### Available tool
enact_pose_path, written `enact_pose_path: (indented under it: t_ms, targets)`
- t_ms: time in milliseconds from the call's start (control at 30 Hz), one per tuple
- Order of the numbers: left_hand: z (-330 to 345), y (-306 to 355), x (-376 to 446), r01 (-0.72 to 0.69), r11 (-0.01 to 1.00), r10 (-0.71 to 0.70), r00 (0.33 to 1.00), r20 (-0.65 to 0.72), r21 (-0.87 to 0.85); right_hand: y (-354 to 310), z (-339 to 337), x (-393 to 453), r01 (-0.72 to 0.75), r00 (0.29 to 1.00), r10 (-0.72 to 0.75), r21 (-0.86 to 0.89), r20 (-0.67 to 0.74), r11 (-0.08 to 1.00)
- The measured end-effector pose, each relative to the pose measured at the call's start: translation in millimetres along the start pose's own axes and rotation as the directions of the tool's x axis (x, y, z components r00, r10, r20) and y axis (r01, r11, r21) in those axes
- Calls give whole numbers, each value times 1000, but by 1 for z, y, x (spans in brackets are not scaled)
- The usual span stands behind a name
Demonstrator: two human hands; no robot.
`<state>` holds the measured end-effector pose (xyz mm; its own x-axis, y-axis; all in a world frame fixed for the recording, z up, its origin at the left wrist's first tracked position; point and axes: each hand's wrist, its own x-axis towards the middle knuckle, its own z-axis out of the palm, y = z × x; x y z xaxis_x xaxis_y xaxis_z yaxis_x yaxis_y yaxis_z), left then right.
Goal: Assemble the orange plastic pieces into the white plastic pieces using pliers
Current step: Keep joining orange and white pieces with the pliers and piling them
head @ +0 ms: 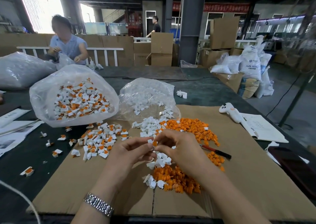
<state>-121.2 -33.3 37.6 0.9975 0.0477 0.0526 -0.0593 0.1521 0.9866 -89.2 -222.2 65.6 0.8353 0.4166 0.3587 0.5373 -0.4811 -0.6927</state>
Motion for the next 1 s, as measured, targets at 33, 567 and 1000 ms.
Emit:
enact_pose_path:
  t_ms: [33, 567, 1000]
  targets:
    - [0, 0, 0, 0, 1000, 0, 1000, -5, -1, 0, 0, 0, 3, 1000, -3, 1, -1, 1000]
    - [2, 1, -1, -5, 1000, 3, 997, -82, -25, 4, 0, 0, -70, 997, 72, 61, -30, 996]
    - [-1, -2, 6, 130, 967, -159, 980, -116, -220, 76, -26, 3, -419, 827, 559, -729, -60, 541]
